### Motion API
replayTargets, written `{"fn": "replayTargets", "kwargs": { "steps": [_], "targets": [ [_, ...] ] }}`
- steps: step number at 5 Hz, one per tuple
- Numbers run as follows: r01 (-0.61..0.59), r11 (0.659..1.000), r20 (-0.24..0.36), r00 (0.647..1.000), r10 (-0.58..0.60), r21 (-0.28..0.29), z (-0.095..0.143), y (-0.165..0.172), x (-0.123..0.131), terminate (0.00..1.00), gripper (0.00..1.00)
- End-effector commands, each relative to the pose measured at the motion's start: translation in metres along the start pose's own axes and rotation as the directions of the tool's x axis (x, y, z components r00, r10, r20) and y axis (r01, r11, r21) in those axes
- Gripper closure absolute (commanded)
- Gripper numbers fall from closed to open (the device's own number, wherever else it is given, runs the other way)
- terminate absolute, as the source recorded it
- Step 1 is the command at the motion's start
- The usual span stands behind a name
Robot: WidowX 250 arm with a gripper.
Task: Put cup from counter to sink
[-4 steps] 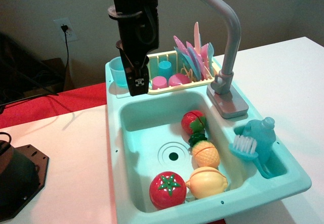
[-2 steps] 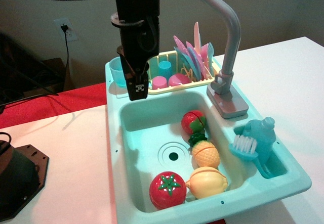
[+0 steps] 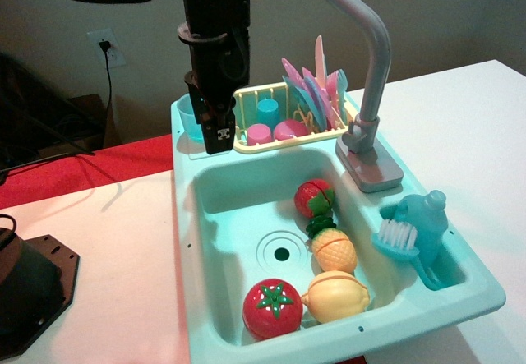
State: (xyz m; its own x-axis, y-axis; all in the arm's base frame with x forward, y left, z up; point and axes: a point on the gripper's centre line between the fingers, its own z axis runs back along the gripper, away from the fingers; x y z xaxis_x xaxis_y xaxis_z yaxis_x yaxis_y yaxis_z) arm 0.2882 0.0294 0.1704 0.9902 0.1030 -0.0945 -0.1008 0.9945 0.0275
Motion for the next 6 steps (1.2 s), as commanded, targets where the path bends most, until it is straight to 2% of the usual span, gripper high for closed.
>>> {"fn": "replayTargets", "kwargs": {
  "steps": [1, 3, 4, 6],
  "targets": [
    [-0.042, 0.999, 0.041, 0.998, 0.041, 0.008, 0.009, 0.022, 0.001, 0.0, 0.0],
    [-0.092, 0.995, 0.039, 0.995, 0.091, 0.025, 0.01, 0.047, 0.002, 0.0, 0.0],
    [-0.107, 0.993, 0.024, 0.994, 0.106, 0.042, 0.003, 0.056, 0.002, 0.0, 0.0],
    [-0.084, 0.995, -0.003, 0.996, 0.084, 0.06, -0.019, 0.05, 0.0, 0.0, 0.0]
  ]
}}
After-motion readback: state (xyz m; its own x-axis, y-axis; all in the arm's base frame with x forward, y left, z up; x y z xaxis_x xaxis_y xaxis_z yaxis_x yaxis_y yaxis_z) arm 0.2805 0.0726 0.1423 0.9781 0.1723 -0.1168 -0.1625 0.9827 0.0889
